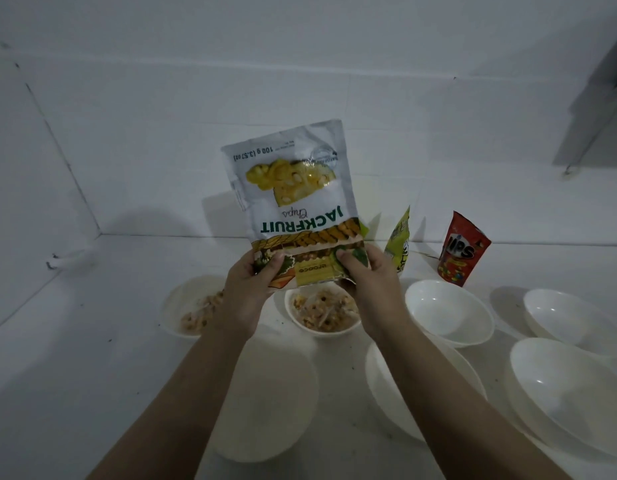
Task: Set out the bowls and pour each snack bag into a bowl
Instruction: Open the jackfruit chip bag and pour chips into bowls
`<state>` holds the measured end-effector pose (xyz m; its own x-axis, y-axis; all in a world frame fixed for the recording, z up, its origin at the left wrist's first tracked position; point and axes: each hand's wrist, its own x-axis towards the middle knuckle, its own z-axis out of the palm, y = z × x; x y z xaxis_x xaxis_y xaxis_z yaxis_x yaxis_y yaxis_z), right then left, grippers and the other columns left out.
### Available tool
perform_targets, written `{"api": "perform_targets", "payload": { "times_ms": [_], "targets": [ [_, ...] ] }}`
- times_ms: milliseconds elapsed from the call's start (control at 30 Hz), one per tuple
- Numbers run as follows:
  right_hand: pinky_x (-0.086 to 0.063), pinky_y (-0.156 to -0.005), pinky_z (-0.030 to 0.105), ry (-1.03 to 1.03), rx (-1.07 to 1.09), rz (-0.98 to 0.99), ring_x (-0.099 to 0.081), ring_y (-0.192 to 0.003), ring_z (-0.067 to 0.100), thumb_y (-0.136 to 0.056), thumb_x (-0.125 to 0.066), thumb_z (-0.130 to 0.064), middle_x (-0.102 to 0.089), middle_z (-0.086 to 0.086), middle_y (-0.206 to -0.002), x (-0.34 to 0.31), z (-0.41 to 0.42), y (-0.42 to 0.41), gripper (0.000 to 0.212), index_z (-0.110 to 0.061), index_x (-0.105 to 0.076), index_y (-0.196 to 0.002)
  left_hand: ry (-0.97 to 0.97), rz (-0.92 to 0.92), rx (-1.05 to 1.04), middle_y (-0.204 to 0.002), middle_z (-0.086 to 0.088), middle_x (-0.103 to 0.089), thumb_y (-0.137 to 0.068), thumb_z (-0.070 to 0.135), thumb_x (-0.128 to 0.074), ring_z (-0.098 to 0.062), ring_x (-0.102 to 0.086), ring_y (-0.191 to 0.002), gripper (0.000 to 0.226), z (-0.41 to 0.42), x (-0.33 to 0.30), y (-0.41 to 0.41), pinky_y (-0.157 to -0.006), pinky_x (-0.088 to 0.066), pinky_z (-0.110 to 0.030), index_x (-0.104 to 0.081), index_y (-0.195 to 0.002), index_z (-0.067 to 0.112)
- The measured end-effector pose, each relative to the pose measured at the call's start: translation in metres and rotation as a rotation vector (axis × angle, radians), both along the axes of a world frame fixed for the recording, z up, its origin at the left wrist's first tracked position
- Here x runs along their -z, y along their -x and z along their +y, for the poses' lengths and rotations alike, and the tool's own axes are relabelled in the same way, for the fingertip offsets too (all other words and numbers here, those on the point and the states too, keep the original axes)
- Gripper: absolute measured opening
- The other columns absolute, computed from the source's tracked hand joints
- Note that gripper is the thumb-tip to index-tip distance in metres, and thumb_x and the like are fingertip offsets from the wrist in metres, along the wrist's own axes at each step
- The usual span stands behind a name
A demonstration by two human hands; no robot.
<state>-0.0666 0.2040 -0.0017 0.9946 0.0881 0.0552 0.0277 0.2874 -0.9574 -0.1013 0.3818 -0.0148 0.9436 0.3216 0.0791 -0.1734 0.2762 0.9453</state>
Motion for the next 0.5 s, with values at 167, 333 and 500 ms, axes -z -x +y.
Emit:
{"api": "perform_targets", "payload": {
  "times_ms": [167,333,500],
  "targets": [
    [-0.054,-0.089,0.036,-0.242,-0.2,0.174,-0.071,-0.101,0.021,-0.094,-0.061,-0.02,-0.073,0.007,-0.112,0.0,0.035,0.05,0.032,-0.01,-0.058,-0.125,0.056,-0.016,-0.087,-0.105,-0.007,-0.075,-0.093,0.014,-0.061,-0.024,-0.072,-0.098,0.02,0.0,-0.012,0.037,-0.081,-0.058,-0.033,-0.066,-0.112,0.012],
    [-0.06,-0.079,0.042,-0.091,-0.11,0.057,-0.073,-0.095,0.028,-0.1,-0.053,-0.014,-0.074,0.01,-0.11,-0.002,0.052,0.082,0.02,-0.013,-0.059,-0.119,-0.013,-0.04,-0.128,-0.114,-0.008,-0.072,-0.094,0.017,-0.062,-0.027,-0.07,-0.104,0.028,0.009,-0.015,0.08,-0.085,-0.058,-0.041,-0.062,-0.122,0.015],
    [-0.059,-0.062,0.036,-0.02,-0.212,0.002,-0.074,-0.083,0.027,-0.099,-0.054,-0.01,-0.076,0.007,-0.1,-0.013,0.045,0.103,0.017,-0.019,-0.064,-0.109,0.109,-0.045,-0.273,-0.104,-0.001,-0.072,-0.096,0.032,-0.055,-0.022,-0.065,-0.092,0.018,0.047,-0.023,0.131,-0.074,-0.05,-0.035,-0.063,-0.108,0.021]
  ]
}}
